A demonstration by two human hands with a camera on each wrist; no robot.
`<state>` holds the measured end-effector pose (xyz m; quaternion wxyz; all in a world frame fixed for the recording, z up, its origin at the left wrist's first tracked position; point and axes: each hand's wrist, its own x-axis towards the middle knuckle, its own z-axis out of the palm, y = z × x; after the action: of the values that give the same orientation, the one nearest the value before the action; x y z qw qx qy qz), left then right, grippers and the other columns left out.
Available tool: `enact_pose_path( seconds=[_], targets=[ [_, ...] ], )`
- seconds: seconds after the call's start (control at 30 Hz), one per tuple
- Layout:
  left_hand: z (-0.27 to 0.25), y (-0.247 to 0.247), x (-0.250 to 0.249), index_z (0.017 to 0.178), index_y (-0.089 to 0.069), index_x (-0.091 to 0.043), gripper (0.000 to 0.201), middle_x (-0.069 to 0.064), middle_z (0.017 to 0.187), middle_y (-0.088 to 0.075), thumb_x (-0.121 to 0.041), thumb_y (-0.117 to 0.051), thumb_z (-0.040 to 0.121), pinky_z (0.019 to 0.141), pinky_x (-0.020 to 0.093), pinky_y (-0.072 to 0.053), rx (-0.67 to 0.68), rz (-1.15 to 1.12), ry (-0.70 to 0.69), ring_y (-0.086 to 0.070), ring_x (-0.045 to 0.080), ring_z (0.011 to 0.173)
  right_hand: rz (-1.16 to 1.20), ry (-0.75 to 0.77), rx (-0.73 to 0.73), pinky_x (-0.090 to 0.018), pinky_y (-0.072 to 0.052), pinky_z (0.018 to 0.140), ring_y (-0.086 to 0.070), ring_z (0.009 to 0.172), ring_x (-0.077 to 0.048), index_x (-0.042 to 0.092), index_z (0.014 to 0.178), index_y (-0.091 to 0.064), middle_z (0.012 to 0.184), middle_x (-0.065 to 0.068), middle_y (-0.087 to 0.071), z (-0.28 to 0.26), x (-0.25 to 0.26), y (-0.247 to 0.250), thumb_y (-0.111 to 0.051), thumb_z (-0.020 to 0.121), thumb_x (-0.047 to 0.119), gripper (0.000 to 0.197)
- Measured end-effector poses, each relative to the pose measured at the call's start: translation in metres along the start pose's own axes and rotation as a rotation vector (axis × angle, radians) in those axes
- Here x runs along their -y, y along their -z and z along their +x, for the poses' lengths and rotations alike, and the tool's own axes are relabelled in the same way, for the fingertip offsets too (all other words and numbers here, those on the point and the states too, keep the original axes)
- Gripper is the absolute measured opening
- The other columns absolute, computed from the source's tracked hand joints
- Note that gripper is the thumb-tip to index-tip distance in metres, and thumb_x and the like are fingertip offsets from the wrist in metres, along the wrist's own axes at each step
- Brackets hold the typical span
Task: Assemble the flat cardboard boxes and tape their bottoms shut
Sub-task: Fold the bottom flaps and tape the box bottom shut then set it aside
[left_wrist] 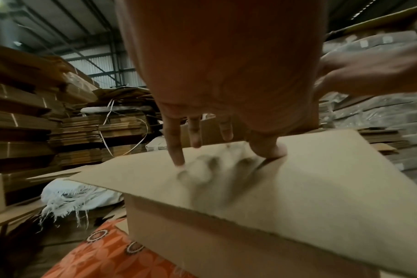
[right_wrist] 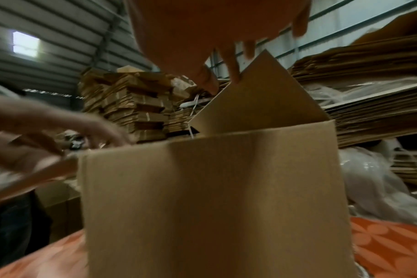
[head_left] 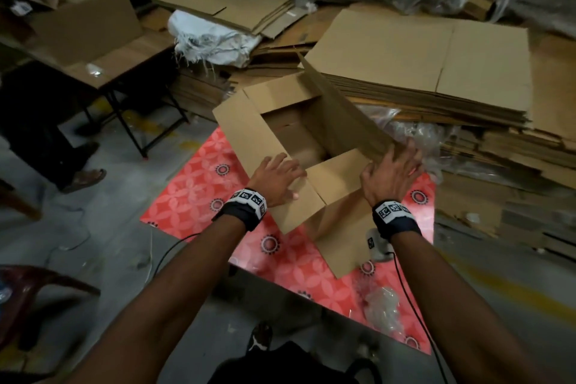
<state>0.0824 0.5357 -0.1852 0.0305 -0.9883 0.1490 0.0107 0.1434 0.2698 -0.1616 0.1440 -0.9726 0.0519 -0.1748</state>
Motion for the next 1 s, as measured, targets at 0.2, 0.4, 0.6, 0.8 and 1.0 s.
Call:
enact_pose_path(
  seconds=[0.2, 0.4, 0.6, 0.8, 1.0],
  targets=[
    [0.013, -0.005, -0.004, 0.135, -0.055, -0.028, 0.062, 0.001, 0.141, -0.05, -0.057, -0.072, 0.083, 0.121, 0.051, -0.018, -0.073, -0.136, -0.108, -0.039, 0.027, 0.14, 0.038, -0.163, 0.223, -0.069, -0.006, 0.119, 0.001, 0.151, -0.055, 0.022, 0.163, -0.015, 0.17, -0.014, 0.012, 0.039, -0.046, -0.022, -0.053, 0.091, 0.061, 0.09],
    [0.018, -0.015, -0.016, 0.123, -0.06, -0.019, 0.073, 0.002, 0.121, -0.057, -0.067, -0.078, 0.071, 0.103, 0.043, -0.038, -0.154, -0.252, -0.112, -0.052, 0.027, 0.112, 0.11, -0.206, 0.389, -0.065, -0.015, 0.12, -0.01, 0.149, -0.054, 0.019, 0.159, -0.028, 0.167, -0.017, -0.001, 0.057, -0.063, -0.03, -0.059, 0.082, 0.078, 0.102],
    [0.017, -0.019, -0.026, 0.116, -0.061, -0.016, 0.076, 0.002, 0.116, -0.056, -0.07, -0.08, 0.066, 0.08, 0.037, -0.042, -0.197, -0.298, -0.031, -0.047, 0.022, 0.106, 0.187, -0.238, 0.413, -0.067, -0.023, 0.116, -0.023, 0.148, -0.05, 0.024, 0.159, -0.024, 0.167, -0.013, -0.016, 0.052, -0.061, -0.033, -0.068, 0.064, 0.086, 0.122],
    [0.017, -0.024, -0.032, 0.116, -0.06, -0.016, 0.078, 0.003, 0.112, -0.054, -0.072, -0.077, 0.065, 0.078, 0.04, -0.044, -0.233, -0.313, -0.026, -0.05, 0.025, 0.102, 0.279, -0.236, 0.467, -0.066, -0.019, 0.119, -0.016, 0.152, -0.046, 0.031, 0.163, -0.006, 0.171, -0.008, -0.002, 0.048, -0.068, -0.046, -0.065, 0.074, 0.082, 0.119],
    [0.02, -0.026, -0.091, 0.108, -0.057, -0.024, 0.069, 0.002, 0.106, -0.05, -0.079, -0.064, 0.068, 0.079, 0.042, -0.037, -0.263, -0.177, -0.036, -0.048, 0.026, 0.101, 0.83, -0.31, 0.236, -0.034, -0.015, 0.124, -0.023, 0.154, -0.03, 0.015, 0.162, -0.024, 0.167, -0.014, -0.024, -0.018, -0.077, -0.067, -0.041, 0.107, 0.043, 0.064]
  ],
)
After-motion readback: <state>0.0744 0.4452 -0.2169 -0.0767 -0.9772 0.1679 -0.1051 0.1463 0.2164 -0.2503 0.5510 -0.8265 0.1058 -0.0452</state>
